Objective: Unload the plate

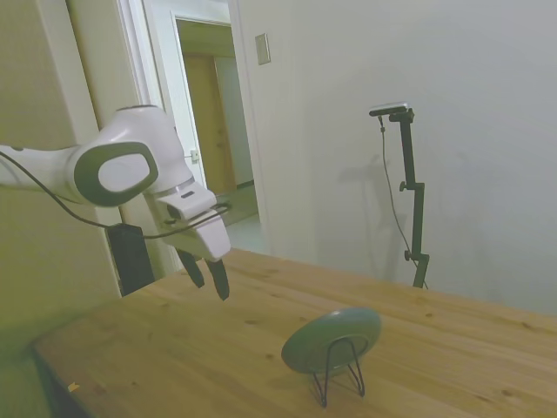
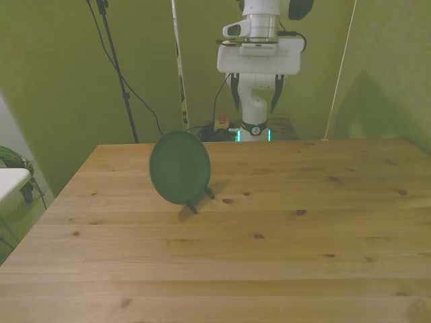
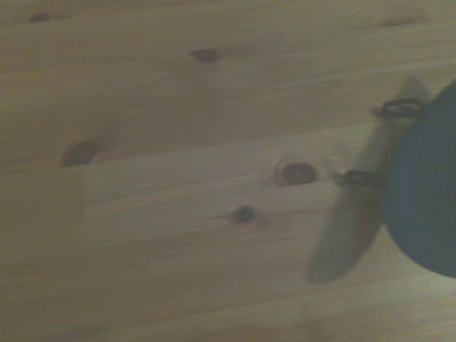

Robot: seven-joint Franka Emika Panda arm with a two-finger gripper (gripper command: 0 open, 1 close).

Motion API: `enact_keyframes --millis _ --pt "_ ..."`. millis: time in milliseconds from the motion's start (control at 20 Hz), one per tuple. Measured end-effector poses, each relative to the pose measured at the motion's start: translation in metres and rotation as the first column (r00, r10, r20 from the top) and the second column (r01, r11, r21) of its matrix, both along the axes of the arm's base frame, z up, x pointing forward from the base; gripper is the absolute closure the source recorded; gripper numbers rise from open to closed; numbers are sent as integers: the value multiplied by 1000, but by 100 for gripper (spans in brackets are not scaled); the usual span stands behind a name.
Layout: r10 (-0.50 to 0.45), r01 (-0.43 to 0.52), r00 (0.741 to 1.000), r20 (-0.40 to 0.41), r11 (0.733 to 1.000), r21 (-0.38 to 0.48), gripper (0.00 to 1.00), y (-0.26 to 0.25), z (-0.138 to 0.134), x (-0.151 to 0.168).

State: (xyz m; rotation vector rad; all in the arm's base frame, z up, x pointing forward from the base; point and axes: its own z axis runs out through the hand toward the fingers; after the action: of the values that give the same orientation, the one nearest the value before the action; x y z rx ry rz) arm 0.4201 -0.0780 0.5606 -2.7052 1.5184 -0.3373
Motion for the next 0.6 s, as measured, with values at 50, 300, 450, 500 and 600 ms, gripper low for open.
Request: enact_keyframes --millis 50,300,450,500,600 --pt "-32 32 999 -6 999 -7 0 -14 7 0" --pt "-173 172 984 -37 985 -28 0 -84 26 6" --pt "-207 206 978 -36 978 -36 0 -105 28 16" --pt "-216 215 976 -32 976 -37 0 -106 30 22" --pt "-227 225 974 -29 973 -47 0 -108 30 23"
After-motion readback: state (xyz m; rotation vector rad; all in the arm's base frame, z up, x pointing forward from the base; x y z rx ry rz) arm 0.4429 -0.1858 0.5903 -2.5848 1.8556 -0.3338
